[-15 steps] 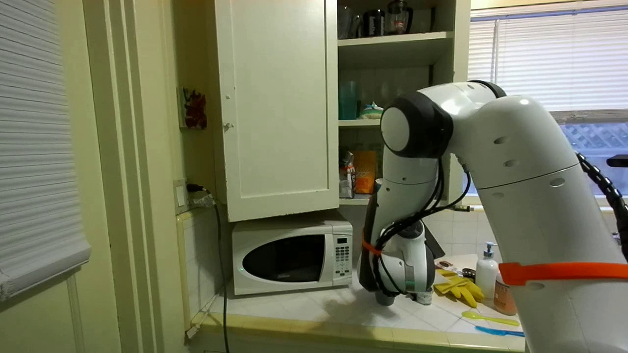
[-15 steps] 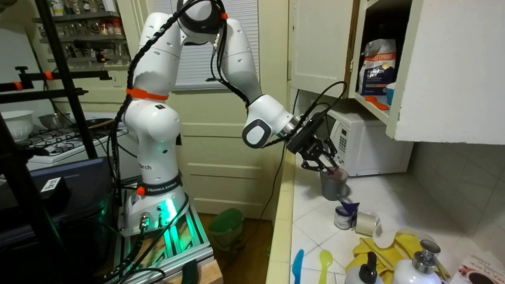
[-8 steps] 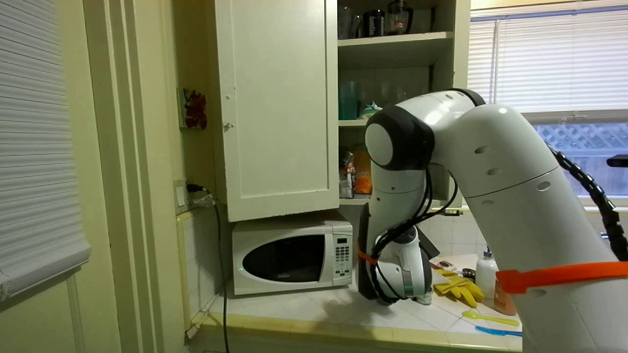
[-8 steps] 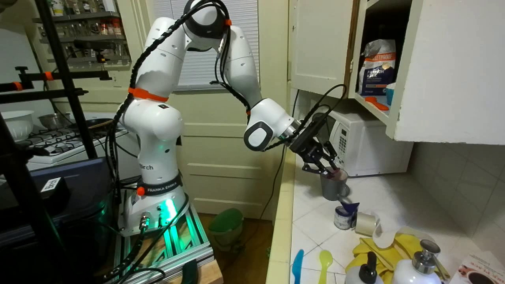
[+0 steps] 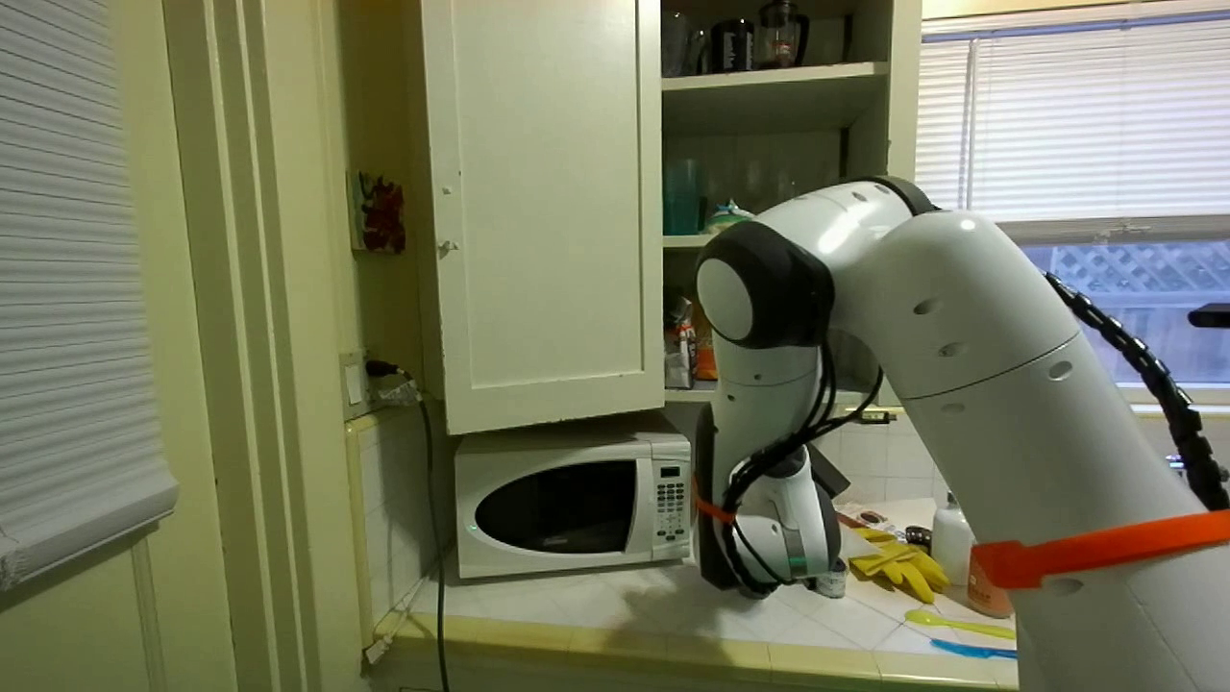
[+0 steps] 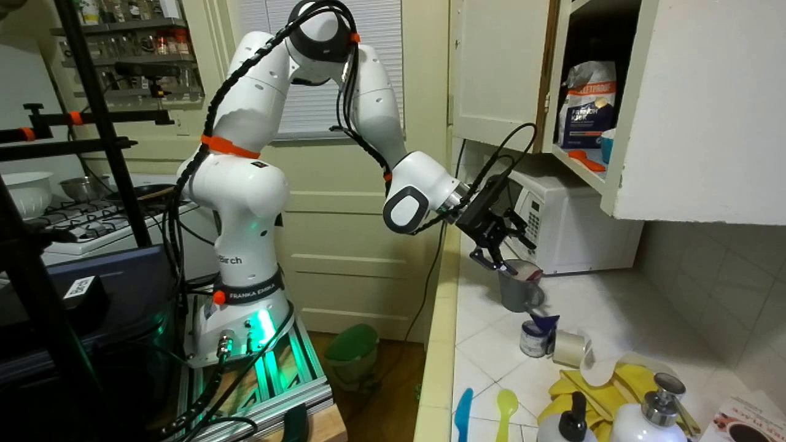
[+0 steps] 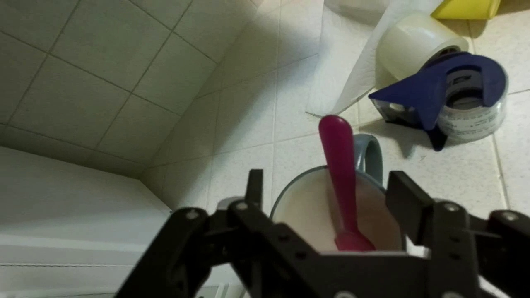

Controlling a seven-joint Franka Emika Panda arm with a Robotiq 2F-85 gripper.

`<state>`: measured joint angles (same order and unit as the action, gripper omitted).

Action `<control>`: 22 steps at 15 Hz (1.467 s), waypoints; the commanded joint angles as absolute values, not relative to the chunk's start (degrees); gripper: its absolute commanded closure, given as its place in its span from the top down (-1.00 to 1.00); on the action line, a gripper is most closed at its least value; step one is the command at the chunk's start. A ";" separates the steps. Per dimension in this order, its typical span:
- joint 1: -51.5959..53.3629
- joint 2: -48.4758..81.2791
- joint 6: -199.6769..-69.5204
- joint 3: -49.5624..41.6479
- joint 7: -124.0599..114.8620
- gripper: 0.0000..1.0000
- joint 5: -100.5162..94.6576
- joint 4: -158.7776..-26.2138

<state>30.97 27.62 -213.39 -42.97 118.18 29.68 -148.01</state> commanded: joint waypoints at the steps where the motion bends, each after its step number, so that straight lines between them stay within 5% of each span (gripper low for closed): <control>1: 34.20 25.51 -215.22 -45.97 121.81 1.00 29.94 -149.55; 22: 59.47 9.26 -225.22 -65.69 121.60 1.00 48.79 -155.42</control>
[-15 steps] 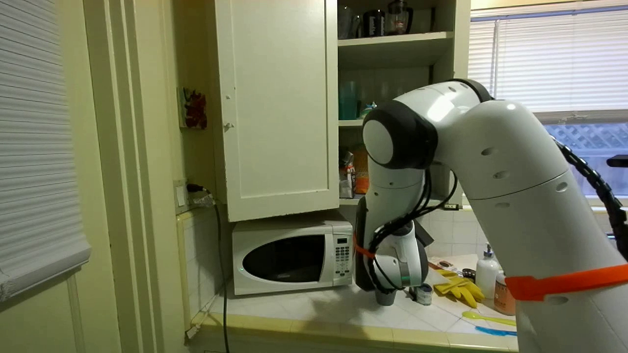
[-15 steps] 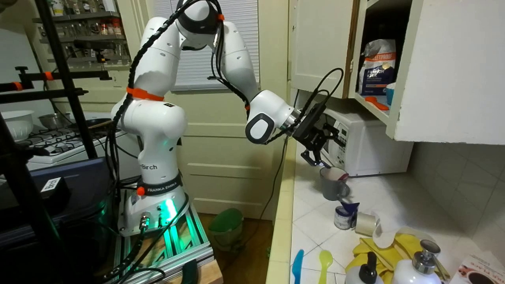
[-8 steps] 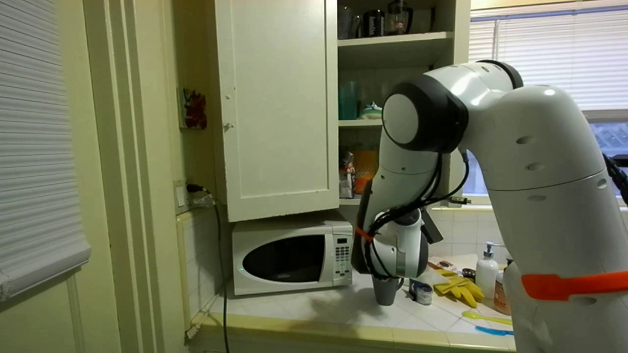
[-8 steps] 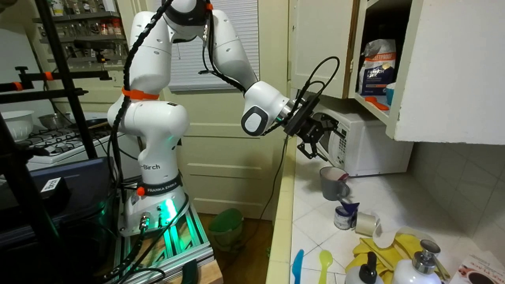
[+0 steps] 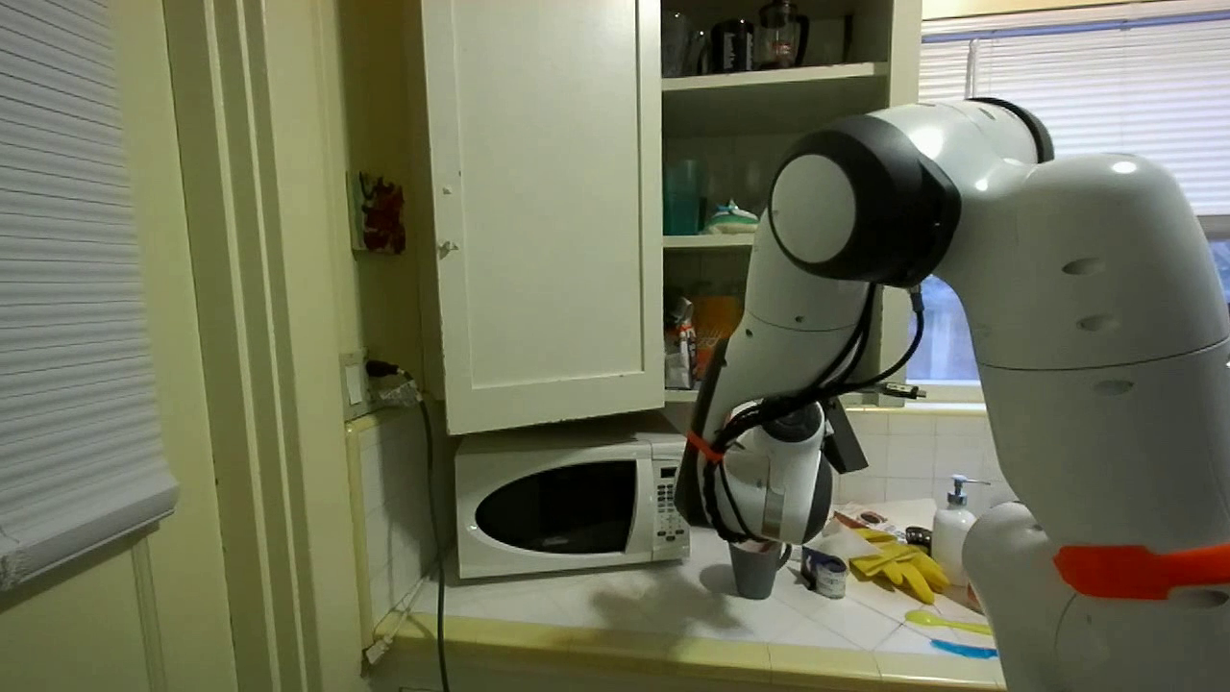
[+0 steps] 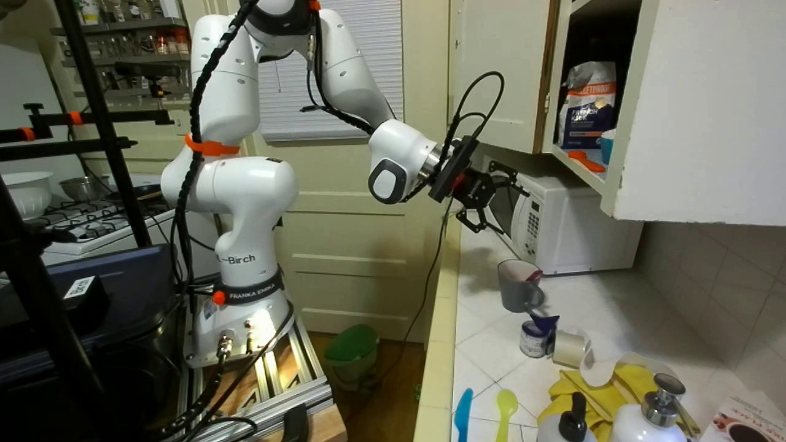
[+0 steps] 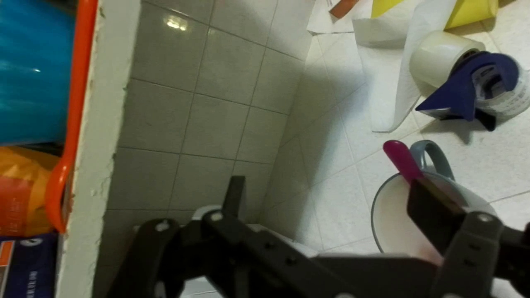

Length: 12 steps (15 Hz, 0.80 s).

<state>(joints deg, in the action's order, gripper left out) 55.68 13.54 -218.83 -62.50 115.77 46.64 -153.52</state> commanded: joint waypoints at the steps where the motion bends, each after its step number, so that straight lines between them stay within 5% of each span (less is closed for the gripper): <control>1: 60.43 9.34 -226.36 -66.85 121.02 1.00 49.03 -155.32; 6: 61.84 8.96 -230.20 -73.76 114.55 1.00 47.06 -154.28; 12: 60.69 12.94 -225.66 -71.42 109.93 1.00 46.33 -153.35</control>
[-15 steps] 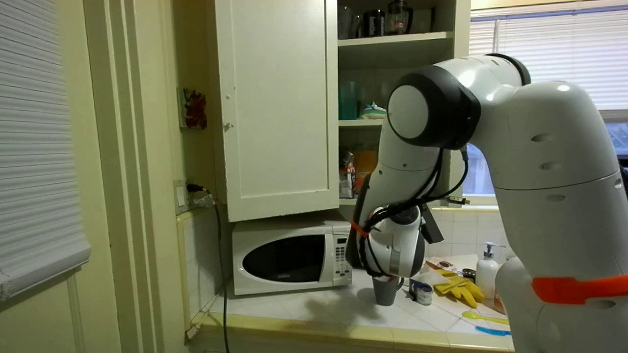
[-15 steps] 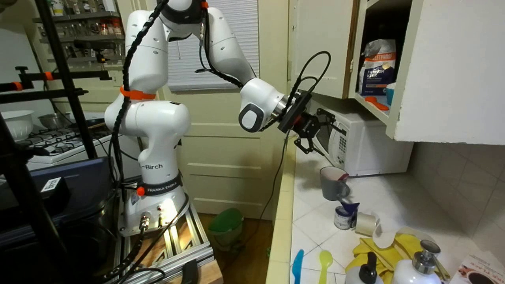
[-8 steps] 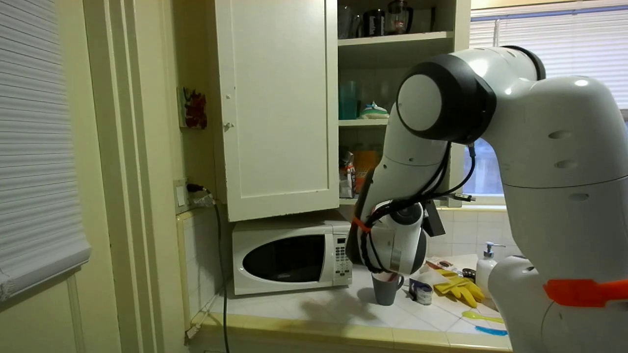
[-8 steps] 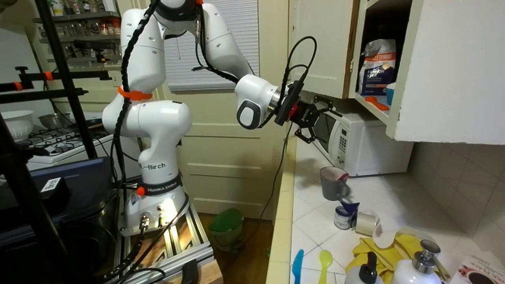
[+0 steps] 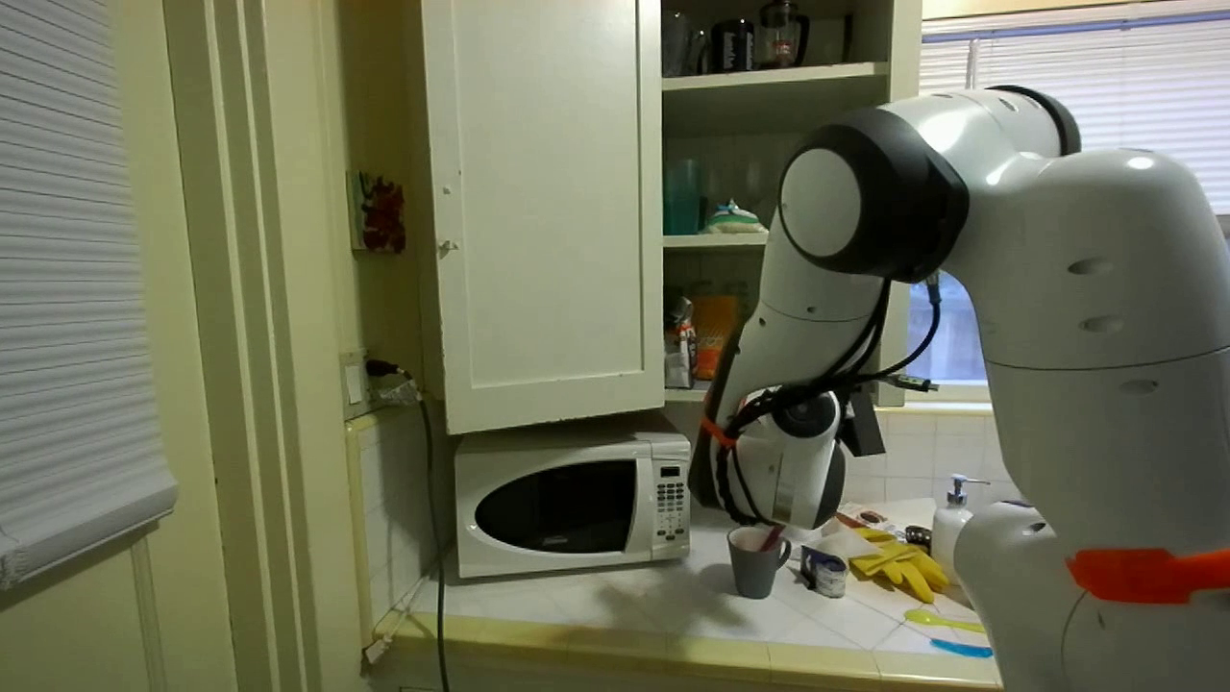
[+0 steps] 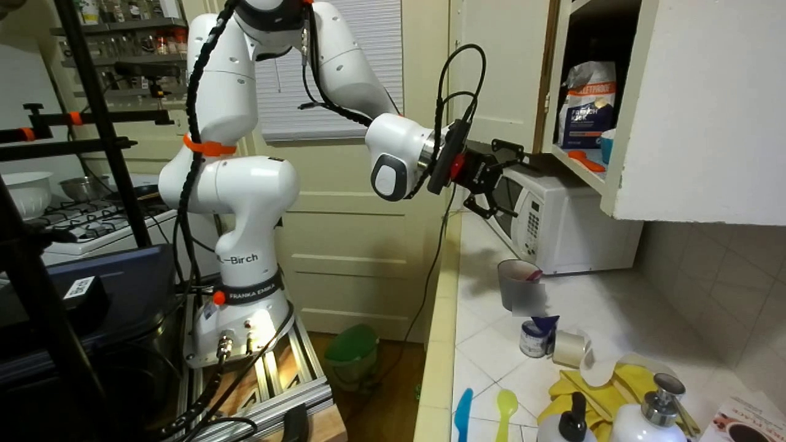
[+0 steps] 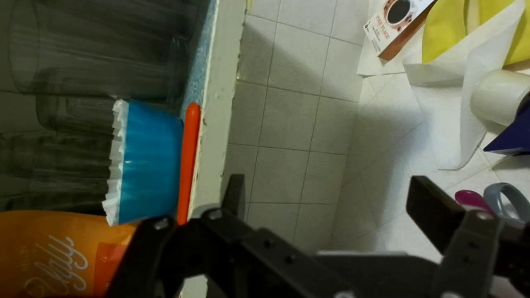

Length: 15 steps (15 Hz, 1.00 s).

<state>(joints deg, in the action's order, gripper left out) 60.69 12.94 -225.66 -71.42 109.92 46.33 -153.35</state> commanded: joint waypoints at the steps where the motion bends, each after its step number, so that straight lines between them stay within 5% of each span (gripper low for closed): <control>1: 60.70 12.96 -225.66 -71.39 109.87 1.00 46.33 -153.34; 15: 62.72 7.98 -228.67 -74.16 102.99 1.00 47.84 -151.39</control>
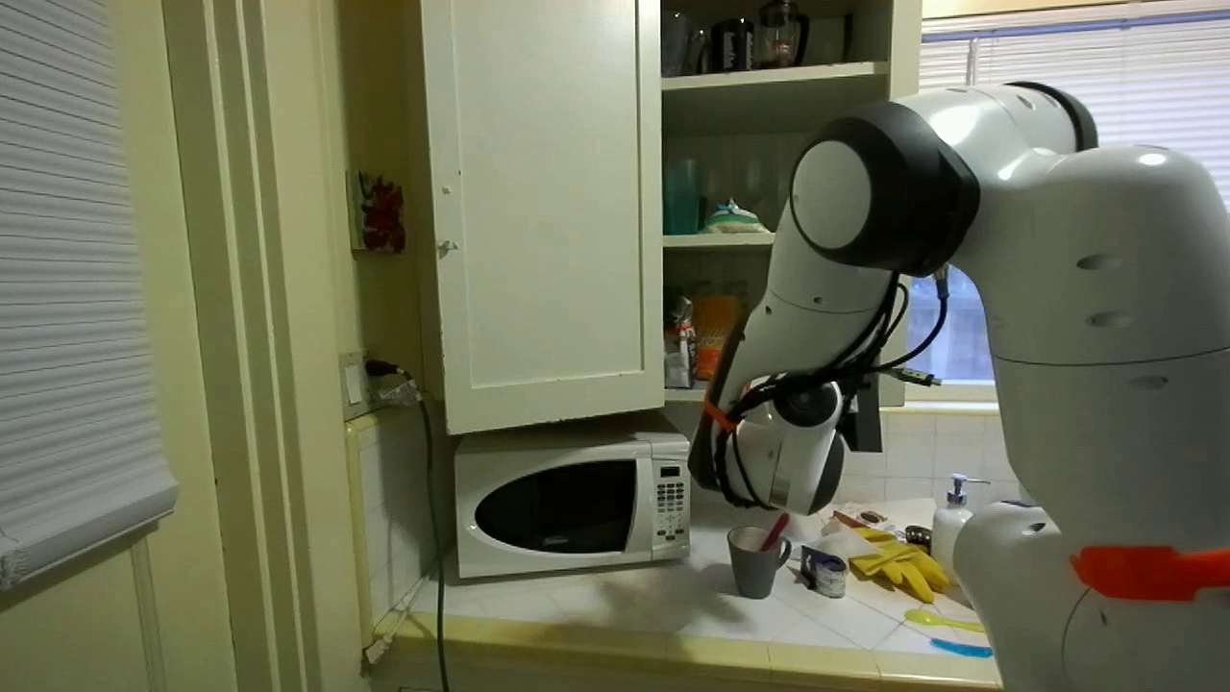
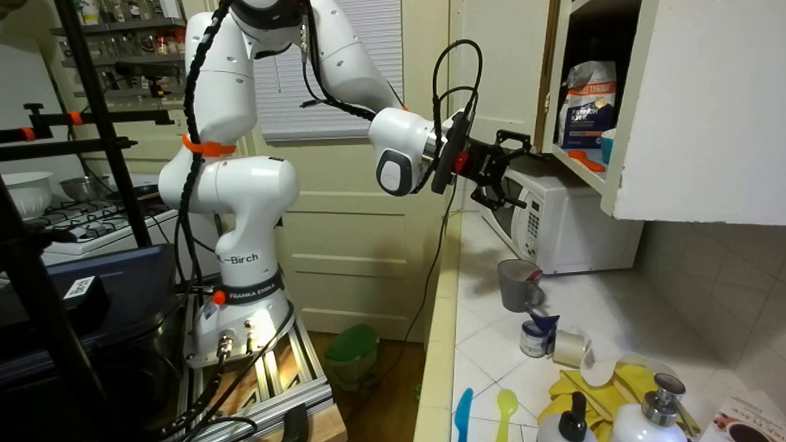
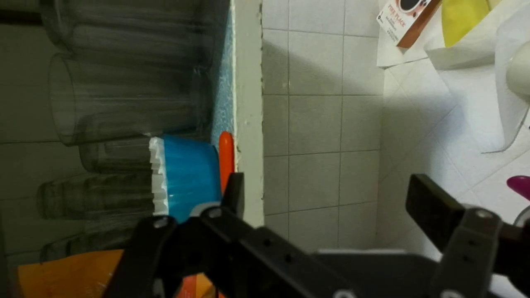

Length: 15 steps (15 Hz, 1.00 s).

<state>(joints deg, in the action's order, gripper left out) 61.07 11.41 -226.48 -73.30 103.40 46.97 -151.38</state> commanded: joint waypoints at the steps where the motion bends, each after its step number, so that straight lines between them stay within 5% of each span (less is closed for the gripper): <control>1: 62.88 7.62 -229.11 -74.18 102.24 1.00 47.78 -151.23; 15: 62.19 -3.89 -228.12 -76.13 100.70 1.00 41.00 -149.23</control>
